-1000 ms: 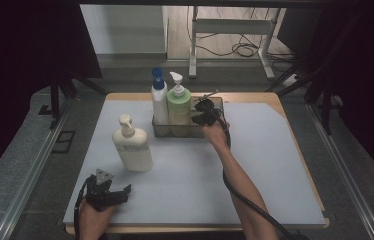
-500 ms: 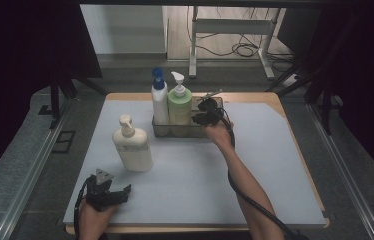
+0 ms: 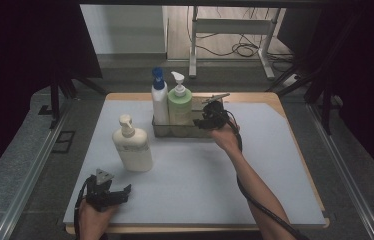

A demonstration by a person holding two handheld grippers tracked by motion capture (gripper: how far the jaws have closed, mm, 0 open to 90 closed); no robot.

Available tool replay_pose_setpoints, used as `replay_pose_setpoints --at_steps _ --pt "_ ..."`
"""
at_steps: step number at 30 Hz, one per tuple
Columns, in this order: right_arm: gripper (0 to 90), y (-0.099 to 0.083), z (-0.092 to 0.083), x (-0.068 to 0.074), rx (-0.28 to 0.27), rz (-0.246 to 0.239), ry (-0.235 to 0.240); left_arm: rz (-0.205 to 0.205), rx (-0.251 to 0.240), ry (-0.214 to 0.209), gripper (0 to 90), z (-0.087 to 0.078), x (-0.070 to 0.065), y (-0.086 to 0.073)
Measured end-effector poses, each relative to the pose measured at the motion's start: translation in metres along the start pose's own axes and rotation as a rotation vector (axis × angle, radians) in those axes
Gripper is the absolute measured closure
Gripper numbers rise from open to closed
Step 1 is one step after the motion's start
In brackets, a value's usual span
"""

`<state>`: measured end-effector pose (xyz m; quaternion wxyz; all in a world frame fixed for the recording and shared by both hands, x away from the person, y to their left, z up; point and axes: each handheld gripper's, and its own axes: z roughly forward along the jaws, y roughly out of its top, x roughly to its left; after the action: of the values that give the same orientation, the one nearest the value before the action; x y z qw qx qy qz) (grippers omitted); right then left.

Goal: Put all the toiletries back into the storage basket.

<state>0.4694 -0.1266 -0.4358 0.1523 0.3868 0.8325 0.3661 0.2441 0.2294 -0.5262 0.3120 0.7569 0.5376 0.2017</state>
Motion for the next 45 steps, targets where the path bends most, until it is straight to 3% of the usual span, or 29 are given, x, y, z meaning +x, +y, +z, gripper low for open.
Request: replay_pose_setpoints --at_steps 4,18,27,36,45 --pt "37.3 -0.005 -0.009 0.001 -0.001 -0.015 0.006 -0.002 -0.001 -0.001 10.2 0.000 0.000 0.000" --pt "25.0 -0.026 -0.045 0.006 -0.006 -0.053 0.018 -0.011 -0.001 0.005 11.2 0.000 0.000 0.000" --pt "19.9 -0.042 -0.060 0.009 -0.002 -0.081 0.013 -0.014 -0.003 0.007 11.1 0.000 -0.001 0.000" --pt "15.1 -0.055 -0.079 0.007 -0.024 -0.070 0.012 -0.017 -0.003 0.008 10.7 0.001 -0.001 0.001" --pt "13.2 -0.077 -0.098 0.009 -0.026 -0.091 0.012 -0.018 -0.003 0.007 10.6 0.001 -0.001 0.001"
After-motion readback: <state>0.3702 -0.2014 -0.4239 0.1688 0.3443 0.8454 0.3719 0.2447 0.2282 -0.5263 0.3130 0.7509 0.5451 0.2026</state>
